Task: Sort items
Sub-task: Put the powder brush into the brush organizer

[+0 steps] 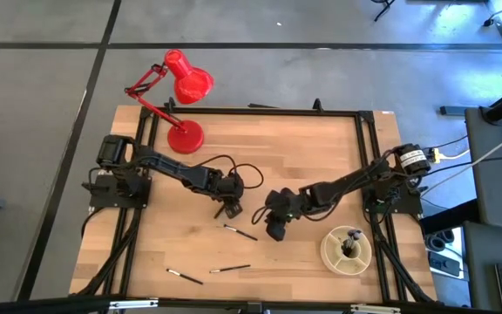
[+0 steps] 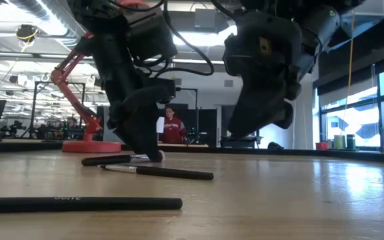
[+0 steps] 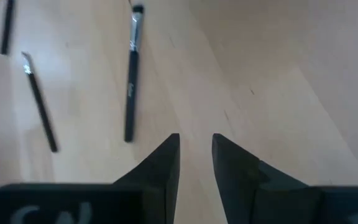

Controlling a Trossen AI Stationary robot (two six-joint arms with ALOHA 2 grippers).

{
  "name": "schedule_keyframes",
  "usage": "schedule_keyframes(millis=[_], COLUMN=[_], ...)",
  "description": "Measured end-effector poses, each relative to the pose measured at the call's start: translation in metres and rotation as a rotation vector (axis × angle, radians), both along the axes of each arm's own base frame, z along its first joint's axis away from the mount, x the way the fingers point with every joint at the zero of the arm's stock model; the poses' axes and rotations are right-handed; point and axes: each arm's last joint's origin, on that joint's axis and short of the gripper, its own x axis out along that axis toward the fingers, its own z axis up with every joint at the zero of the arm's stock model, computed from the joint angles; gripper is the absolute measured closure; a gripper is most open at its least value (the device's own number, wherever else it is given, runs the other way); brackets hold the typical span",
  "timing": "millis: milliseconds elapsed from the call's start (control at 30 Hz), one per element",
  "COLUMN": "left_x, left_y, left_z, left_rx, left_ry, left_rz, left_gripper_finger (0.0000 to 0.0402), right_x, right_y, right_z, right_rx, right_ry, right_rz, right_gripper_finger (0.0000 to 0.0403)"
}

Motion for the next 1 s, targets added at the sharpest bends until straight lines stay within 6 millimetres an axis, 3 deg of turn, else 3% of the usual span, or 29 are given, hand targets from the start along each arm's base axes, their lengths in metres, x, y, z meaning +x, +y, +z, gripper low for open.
schedule_keyframes(millis=[333,467,600,800,1000], left_x=[0.006,0.019,0.032,0.049,0.057], left_y=[0.001,0.001,0.001,-0.008,-0.018], left_z=[0.010,0.024,0.040,0.073,0.124], left_rx=[0.122,0.205,0.231,0.282,0.387], left_ry=[0.013,-0.053,-0.107,-0.226,-0.427], left_rz=[-0.058,-0.072,-0.073,-0.083,-0.101], left_gripper_finger=[0.0347,0.0361,0.0341,0.0332,0.0358], right_x=[-0.003,-0.004,-0.012,-0.040,-0.047], right_y=[0.006,0.010,0.008,-0.025,-0.067], right_z=[-0.001,-0.001,-0.008,-0.040,-0.059], right_rx=[-0.054,-0.066,-0.197,-0.501,-0.379], right_ry=[0.001,0.000,0.046,0.182,0.161], right_rz=[-0.019,-0.007,-0.062,-0.258,-0.372], right_gripper_finger=[0.0308,0.0308,0.0308,0.0308,0.0308])
